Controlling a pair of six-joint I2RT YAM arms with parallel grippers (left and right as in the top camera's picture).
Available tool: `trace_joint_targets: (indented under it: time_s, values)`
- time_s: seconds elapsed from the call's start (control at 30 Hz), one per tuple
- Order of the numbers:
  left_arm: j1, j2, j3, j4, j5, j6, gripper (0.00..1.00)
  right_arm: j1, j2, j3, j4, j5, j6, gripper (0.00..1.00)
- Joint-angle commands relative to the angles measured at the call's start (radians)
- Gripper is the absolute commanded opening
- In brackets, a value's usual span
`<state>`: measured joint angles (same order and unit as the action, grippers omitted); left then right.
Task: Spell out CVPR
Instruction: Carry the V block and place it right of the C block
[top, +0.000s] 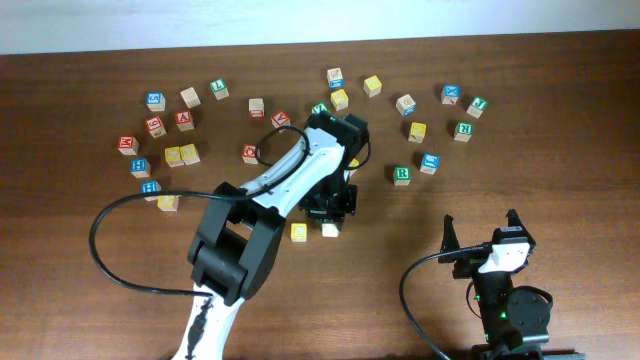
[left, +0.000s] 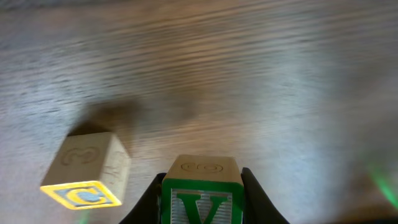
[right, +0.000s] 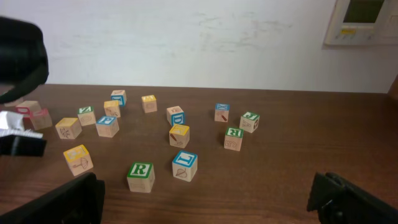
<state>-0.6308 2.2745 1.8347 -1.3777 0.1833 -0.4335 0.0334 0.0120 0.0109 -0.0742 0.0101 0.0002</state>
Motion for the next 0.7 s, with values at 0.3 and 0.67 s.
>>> trace_joint_targets:
  time_s: [0.3,0.67]
  values:
    - [0.0,-0.002,-0.071,0.118,-0.145,-0.104,0.2,0.005,-0.006,-0.005,-0.008,0.002,0.004,0.98]
    - [0.001,-0.002,-0.051,0.056,-0.146,-0.104,0.29,0.005,-0.006,-0.005,-0.008,0.002,0.004,0.98]
